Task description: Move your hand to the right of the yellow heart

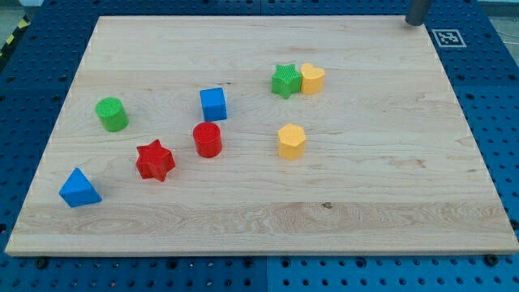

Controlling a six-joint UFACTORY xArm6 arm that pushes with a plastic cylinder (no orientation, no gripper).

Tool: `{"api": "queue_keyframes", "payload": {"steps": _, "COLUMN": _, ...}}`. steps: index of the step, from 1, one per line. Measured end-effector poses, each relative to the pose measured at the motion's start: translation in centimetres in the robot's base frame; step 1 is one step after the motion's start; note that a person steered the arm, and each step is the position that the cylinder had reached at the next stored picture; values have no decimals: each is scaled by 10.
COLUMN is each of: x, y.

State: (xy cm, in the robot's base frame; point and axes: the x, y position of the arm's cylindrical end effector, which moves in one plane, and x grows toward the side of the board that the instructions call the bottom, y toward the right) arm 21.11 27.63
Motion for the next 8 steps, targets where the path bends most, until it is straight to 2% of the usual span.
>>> {"api": "queue_keyframes", "payload": {"steps": 3, "x": 43, "y": -40}}
{"api": "queue_keyframes", "payload": {"steps": 5, "x": 45, "y": -47}}
{"api": "queue_keyframes", "payload": {"steps": 7, "x": 45, "y": -86}}
{"api": "queue_keyframes", "payload": {"steps": 8, "x": 61, "y": -103}}
